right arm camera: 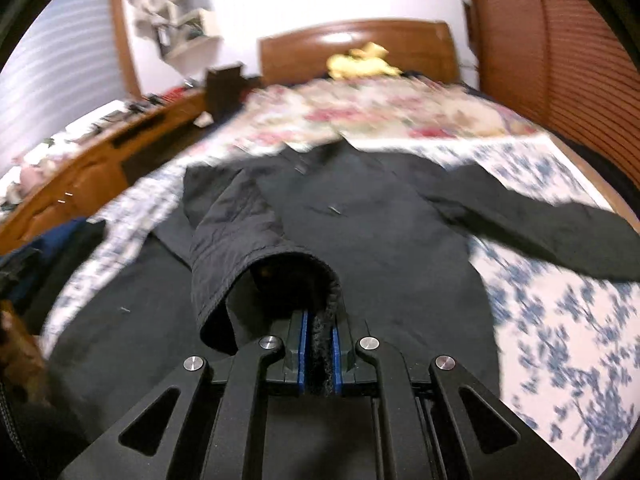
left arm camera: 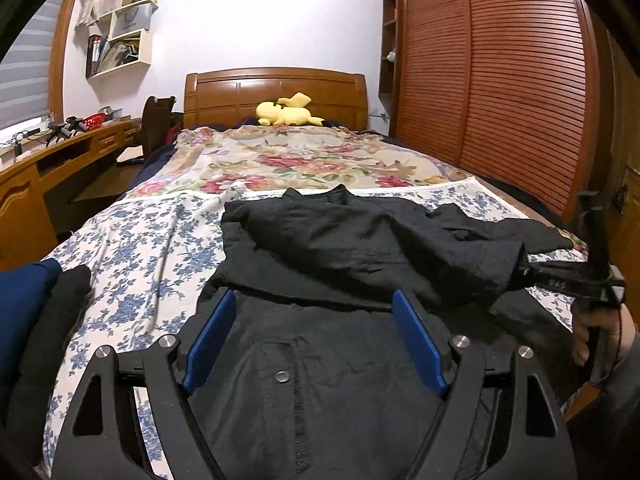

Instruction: Fold large clothes

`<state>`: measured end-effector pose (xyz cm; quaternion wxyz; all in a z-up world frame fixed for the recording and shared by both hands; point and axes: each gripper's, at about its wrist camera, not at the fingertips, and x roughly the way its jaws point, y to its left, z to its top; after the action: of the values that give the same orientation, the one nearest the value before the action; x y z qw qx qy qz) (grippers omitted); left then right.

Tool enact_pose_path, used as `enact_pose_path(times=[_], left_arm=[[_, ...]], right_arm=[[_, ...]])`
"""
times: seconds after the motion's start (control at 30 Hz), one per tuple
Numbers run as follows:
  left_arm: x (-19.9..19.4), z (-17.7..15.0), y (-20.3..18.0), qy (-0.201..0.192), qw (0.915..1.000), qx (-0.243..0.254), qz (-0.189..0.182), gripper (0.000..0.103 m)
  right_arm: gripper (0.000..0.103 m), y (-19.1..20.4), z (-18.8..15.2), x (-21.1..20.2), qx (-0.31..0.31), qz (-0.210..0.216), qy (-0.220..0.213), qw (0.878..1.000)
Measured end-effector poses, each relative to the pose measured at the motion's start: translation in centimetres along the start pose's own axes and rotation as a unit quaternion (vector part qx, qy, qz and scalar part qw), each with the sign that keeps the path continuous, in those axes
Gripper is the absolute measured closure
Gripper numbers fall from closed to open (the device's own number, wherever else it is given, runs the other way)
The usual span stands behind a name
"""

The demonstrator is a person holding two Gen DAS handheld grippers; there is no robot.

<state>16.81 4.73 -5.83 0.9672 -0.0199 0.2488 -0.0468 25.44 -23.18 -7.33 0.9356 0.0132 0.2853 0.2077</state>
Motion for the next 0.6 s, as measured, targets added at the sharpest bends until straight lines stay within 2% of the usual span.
enact_pose_path(times=[0.13,0.23,0.33,0.37,0.4,0.6], left_arm=[[0.4,0.1,-1.4,0.001,1.0,0.005,-0.007,0.022],[0.8,0.1,-2.3,-0.001,0.9999,0.008,-0.011,0.022],[1.1,0.0,-3.5,-0.007,0.9998,0.013,-0.013,0.022],[1.2,0.0,-3.8,-0.009,0.9998,0.014,-0.013,0.022],[1.4,-0.2,-4.3,-0.011,0.9997,0.017,-0.013,0.022],[2.5,-0.7,-6.5,-0.004,0.9991,0.019,-0.037,0.022]], right_arm=[[0.092,0.2,0.2,3.0,-0.006,-0.035,0.032,0.999],[0.084,0.1,0.5,3.8,-0.01,-0.054,0.041,0.998],[0.064,0.9,1.2,2.2,-0.012,-0.079,0.028,0.996],[0.055,0.7,1.3,1.9,-0.009,-0.078,0.021,0.997],[0.051,0.8,1.2,1.6,-0.007,-0.073,0.016,0.997],[0.048,1.0,0.2,1.6,-0.027,-0.039,-0.006,0.999]])
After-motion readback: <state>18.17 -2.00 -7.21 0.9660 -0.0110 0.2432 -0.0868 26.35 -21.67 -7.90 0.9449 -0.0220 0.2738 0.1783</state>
